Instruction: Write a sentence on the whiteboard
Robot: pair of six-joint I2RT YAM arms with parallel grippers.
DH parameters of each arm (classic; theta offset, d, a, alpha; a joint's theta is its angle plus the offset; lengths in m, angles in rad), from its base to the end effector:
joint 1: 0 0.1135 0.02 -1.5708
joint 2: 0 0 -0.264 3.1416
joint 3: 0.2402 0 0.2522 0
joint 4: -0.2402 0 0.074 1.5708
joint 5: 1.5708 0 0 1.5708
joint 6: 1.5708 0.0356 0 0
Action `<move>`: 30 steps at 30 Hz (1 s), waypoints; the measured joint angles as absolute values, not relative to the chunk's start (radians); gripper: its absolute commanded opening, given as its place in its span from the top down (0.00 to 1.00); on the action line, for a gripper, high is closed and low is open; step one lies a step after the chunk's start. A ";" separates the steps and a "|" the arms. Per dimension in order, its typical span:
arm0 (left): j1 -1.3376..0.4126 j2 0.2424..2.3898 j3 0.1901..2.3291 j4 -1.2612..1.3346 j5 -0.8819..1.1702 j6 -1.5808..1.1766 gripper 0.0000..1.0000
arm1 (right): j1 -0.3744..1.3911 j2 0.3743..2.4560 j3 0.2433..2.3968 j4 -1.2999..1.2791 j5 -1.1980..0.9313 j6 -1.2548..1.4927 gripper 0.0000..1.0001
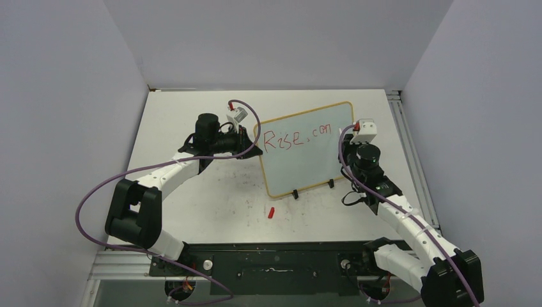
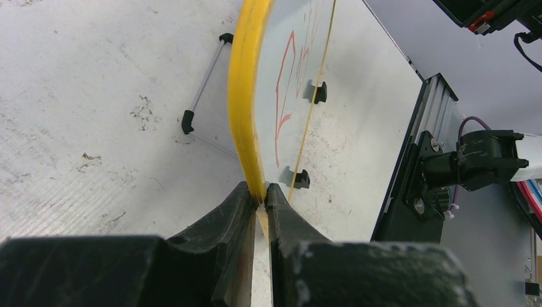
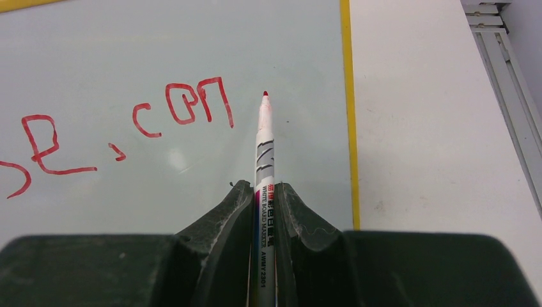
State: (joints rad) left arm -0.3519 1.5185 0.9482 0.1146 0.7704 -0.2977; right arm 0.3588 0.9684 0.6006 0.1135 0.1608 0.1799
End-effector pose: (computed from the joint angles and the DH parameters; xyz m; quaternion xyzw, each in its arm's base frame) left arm 0.3051 -0.1385 0.2516 0.2200 0.7807 -0.4586 0.3629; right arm 0.2138 0.0741 0.2715 -0.0215 0.7897 0.1010 0.6047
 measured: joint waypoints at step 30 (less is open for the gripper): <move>-0.352 1.518 0.949 0.111 0.770 -0.293 1.00 | 0.347 1.073 0.652 0.182 0.108 0.156 0.95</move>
State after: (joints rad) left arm -0.3519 1.5185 0.9493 0.1112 0.7704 -0.2932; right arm 0.3466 1.0733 0.6518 0.1818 0.1078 0.1562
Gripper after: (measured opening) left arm 0.091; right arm 0.152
